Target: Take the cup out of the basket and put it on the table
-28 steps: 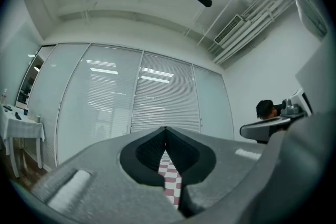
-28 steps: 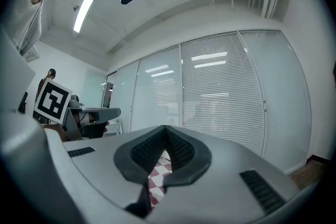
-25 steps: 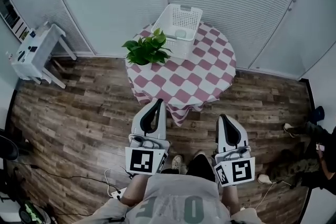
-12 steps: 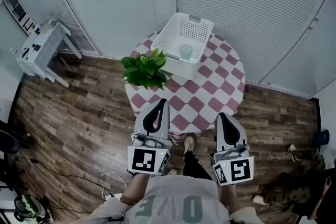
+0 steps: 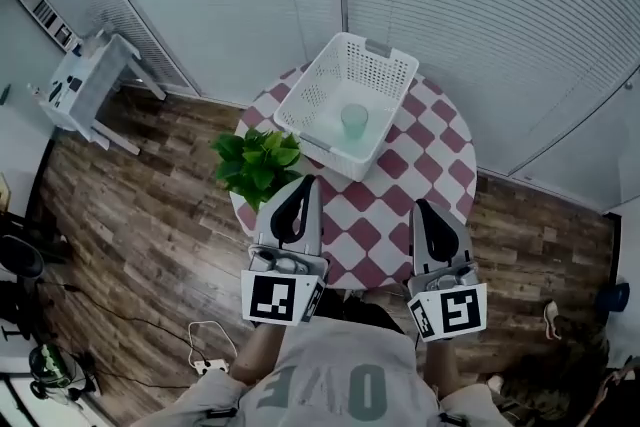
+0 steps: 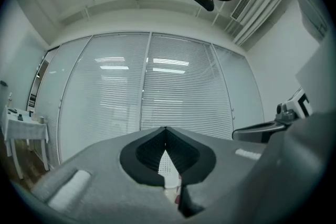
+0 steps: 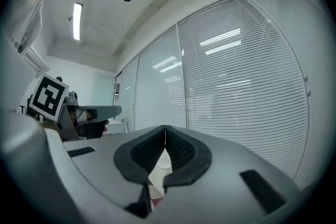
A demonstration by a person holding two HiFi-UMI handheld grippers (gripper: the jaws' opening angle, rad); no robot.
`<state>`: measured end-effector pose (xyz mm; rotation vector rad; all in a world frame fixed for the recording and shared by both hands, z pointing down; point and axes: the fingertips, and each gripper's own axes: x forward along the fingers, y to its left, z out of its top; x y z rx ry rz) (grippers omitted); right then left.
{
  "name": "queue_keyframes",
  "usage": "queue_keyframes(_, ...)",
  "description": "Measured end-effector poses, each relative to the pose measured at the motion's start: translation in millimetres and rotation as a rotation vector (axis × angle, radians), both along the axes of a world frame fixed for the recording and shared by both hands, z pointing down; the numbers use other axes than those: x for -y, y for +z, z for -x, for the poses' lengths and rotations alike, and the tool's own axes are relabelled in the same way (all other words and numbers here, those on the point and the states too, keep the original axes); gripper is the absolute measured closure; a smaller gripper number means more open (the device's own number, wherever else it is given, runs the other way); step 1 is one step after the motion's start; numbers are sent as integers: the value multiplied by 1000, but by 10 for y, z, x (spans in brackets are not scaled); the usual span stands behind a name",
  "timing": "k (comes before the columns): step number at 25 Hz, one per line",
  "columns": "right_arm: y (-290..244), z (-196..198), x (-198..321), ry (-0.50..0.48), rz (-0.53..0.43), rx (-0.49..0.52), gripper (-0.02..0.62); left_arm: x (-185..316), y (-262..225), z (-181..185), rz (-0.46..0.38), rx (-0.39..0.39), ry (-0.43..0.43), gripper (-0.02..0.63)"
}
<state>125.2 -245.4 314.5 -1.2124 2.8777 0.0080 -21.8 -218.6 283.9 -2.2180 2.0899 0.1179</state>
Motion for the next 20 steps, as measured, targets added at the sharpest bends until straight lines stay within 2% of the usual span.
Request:
queue_keyframes(6,3,135,458,-28,12,-6,586,374,86,150,32,-20,-18,603)
queue_keyframes(12,-27,421,1074,-56,-5,-63,586,897,145,358,42,-29,-4,603)
queue_keyframes(17,-83,790,1581,-176,-7,-100,577,1179,247,554,67,-53,-15,603)
queue_keyframes(18,-77,888,1665,-213,4,-102,514,1213,283,594,76,-59,-17,603)
queue_keyframes(19,-62,991,1754,-246,14,-107,388,1246,320,635,85,-66,-19,603)
queue_keyframes(20,-41,1092,1855,-273,18,-120,308,1279,358,673,95,-72,-21,603)
